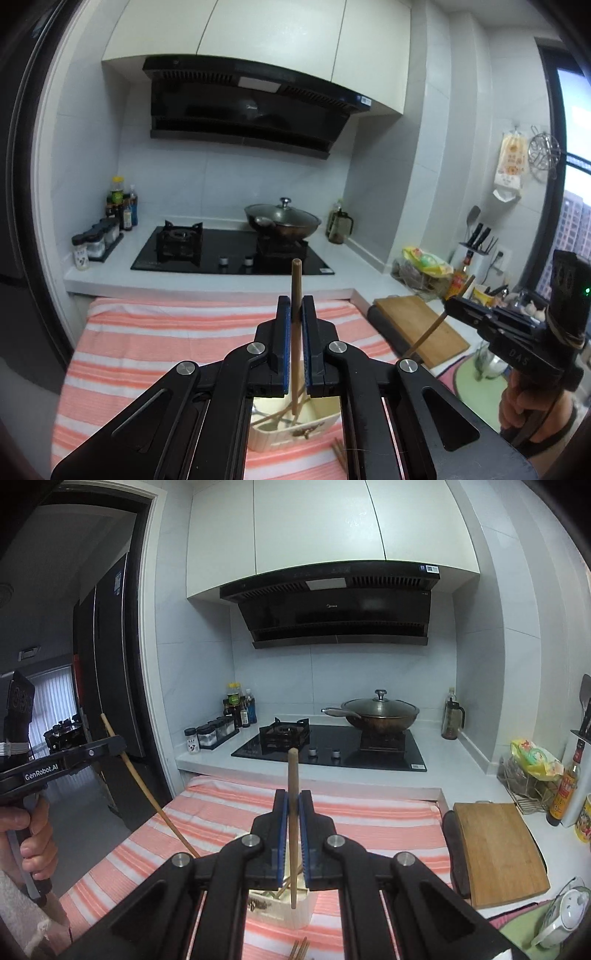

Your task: Organize utensils

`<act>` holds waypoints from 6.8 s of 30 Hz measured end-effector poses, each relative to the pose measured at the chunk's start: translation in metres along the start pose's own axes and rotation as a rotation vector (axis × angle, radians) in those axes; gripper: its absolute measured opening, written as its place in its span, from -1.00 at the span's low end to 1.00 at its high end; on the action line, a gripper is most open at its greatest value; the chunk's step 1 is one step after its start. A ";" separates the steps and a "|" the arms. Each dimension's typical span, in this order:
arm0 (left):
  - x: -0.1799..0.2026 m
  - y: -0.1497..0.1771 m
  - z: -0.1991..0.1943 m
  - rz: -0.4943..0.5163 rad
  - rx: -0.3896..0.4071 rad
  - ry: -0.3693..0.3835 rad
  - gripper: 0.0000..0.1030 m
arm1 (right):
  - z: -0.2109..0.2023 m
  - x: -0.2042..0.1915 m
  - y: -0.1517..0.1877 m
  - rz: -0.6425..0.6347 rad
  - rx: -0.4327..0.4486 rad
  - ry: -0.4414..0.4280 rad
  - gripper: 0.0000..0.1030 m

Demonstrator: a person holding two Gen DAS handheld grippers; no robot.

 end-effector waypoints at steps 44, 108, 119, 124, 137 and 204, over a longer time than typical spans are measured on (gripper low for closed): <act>0.011 0.373 0.040 0.027 -0.542 -0.266 0.93 | -0.041 0.048 0.355 0.123 -0.528 0.235 0.29; 0.065 0.362 0.068 0.113 -0.562 -0.205 -0.88 | -0.006 -0.004 0.346 0.199 -0.599 0.058 -0.42; -0.018 0.365 0.008 0.003 -0.555 -0.327 -0.88 | -0.016 0.009 0.346 0.085 -0.650 0.249 -0.86; -0.070 0.369 -0.034 -0.068 -0.544 -0.385 -0.86 | -0.049 0.039 0.355 0.072 -0.631 0.326 -0.85; -0.113 0.371 -0.028 -0.100 -0.516 -0.460 0.92 | -0.034 0.053 0.360 0.108 -0.561 0.273 0.41; -0.103 0.346 0.030 0.028 -0.830 -0.253 0.49 | -0.019 0.070 0.354 0.098 -0.886 0.109 0.42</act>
Point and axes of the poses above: each gripper's, at about its wrist camera, not at the fingertips, and z roughly the way its jaws point, x to its right, y to its underside, the point moved 5 cm from there along z, roughly the way its jaws point, and after that the axes turned 1 degree about -z, right-handed, at the moved point
